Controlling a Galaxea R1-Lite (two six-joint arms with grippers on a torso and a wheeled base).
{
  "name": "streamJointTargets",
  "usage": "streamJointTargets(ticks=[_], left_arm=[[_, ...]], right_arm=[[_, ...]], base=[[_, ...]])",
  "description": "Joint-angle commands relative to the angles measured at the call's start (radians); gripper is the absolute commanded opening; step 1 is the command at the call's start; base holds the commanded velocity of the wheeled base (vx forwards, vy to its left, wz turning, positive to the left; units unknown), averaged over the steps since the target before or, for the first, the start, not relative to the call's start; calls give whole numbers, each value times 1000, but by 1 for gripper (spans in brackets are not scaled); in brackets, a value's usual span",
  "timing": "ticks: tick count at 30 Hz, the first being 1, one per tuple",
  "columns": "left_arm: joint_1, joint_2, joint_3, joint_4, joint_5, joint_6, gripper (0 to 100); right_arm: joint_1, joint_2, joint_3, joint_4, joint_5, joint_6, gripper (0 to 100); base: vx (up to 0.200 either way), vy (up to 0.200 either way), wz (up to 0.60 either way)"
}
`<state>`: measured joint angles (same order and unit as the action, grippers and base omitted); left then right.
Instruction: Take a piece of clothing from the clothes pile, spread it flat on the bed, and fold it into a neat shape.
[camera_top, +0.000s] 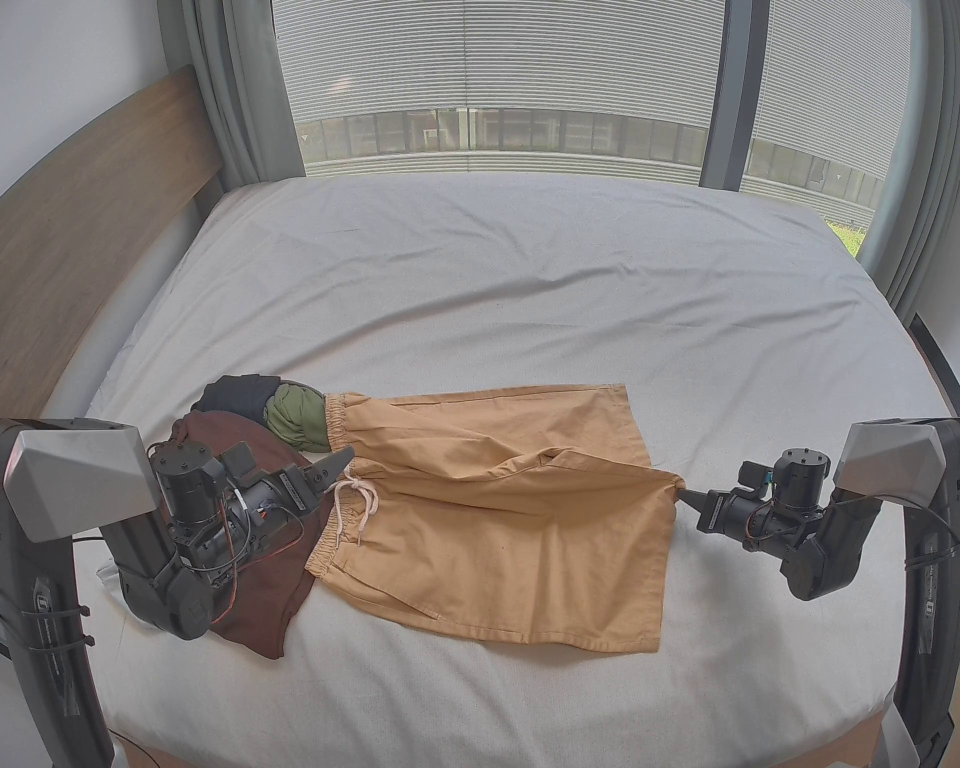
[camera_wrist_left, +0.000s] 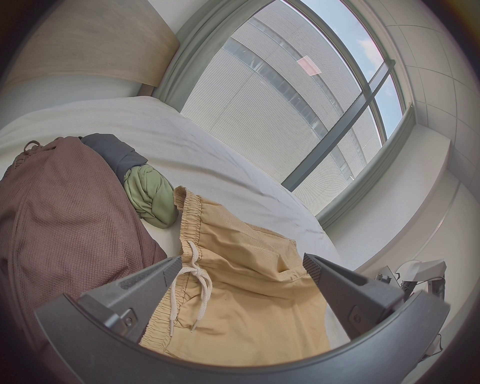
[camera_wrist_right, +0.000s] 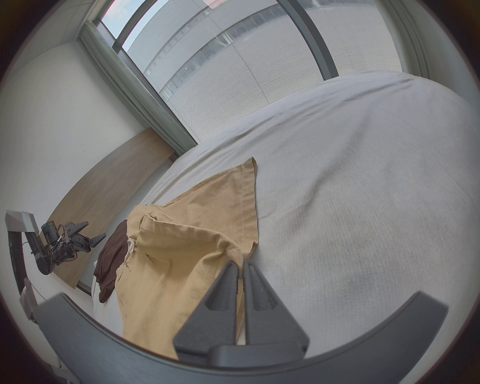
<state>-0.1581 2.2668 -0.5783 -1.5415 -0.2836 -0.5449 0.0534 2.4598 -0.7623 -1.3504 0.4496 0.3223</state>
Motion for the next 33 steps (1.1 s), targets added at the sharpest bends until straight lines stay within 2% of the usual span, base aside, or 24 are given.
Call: streamJointTargets(ticks=[1,3,4,12,20,26,33], left_arm=[[0,10,2,0,0,3,100],[0,10,3,0,0,3,100],[0,10,5,0,0,3,100],[11,28,23,1,1,5,100],[14,80,35,15,1,25,100],[15,109,44,61,3,33,100],[28,119,40,124,4,33,100]], right_arm=[[5,21,-8,-27,0,1,0],[6,21,-6,-38,0,3,0],[8,21,-8,-42,0,7,100],[37,-64,63,-104,-2,32,100],[129,-191,172,-105,-2,34,100],[189,-202,207,-134,-2,34,100],[204,-193,219,-164,-2,34,100]], base=[[0,0,0],[0,0,0],[0,0,0],[0,0,0],[0,0,0],[0,0,0],[0,0,0]])
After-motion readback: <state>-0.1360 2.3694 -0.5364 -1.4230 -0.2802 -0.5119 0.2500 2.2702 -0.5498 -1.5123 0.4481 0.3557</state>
